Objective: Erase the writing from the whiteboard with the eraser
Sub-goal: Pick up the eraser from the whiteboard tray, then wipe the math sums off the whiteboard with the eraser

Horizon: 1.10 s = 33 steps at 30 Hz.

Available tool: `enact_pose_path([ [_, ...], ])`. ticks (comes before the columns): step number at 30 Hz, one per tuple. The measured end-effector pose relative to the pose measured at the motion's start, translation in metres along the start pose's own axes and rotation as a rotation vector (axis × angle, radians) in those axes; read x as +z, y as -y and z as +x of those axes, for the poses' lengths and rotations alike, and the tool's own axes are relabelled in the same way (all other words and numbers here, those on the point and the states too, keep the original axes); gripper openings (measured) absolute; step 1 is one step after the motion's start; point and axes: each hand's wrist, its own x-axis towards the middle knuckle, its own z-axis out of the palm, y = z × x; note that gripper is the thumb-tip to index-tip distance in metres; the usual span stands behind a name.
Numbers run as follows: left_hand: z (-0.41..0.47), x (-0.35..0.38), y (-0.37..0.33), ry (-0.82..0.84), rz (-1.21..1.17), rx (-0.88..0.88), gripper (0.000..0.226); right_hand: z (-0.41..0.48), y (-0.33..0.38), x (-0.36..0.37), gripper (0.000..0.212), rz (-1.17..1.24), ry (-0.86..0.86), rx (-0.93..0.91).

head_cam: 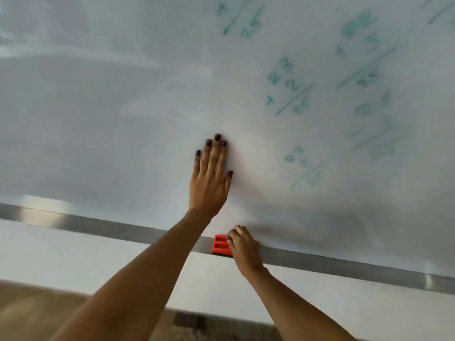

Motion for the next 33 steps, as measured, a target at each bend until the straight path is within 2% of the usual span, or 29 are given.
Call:
enact_pose_path([
  [2, 0.004, 0.001, 0.000, -0.010, -0.028, -0.024, 0.070, 0.009, 0.004, 0.008, 0.032, -0.009, 0.035, -0.012],
  [7, 0.003, 0.008, 0.007, -0.016, -0.037, 0.019, 0.068, 0.024, 0.011, 0.023, 0.025, 0.079, 0.004, 0.031],
  [14, 0.002, 0.012, 0.006, -0.038, -0.063, 0.010, 0.069, 0.024, 0.009, 0.032, 0.024, 0.053, 0.012, 0.029],
  [18, 0.000, 0.013, 0.004, -0.048, -0.064, -0.006, 0.069, 0.015, 0.011, 0.019, 0.026, 0.067, -0.051, -0.019],
  [20, 0.001, 0.013, 0.004, -0.046, -0.058, -0.006, 0.069, 0.008, 0.011, 0.003, 0.025, 0.075, -0.169, -0.051],
  [23, 0.002, 0.014, 0.002, -0.067, -0.065, -0.007, 0.070, -0.002, 0.008, -0.025, 0.021, 0.079, -0.516, -0.101],
  [25, 0.001, 0.015, 0.000, -0.075, -0.065, -0.021, 0.073, -0.008, 0.007, -0.046, 0.010, 0.092, -0.723, -0.112],
  [27, 0.001, 0.014, -0.005, -0.087, -0.083, -0.037, 0.074, -0.012, 0.002, -0.069, 0.018, 0.111, -0.886, -0.088],
  [29, 0.004, 0.013, -0.011, -0.106, -0.106, -0.043, 0.071, -0.014, -0.003, -0.094, 0.017, 0.077, -1.038, -0.066],
  [33, 0.016, 0.009, -0.026, -0.163, -0.170, -0.046, 0.063, -0.012, -0.012, -0.145, 0.015, -0.029, -1.332, 0.115],
])
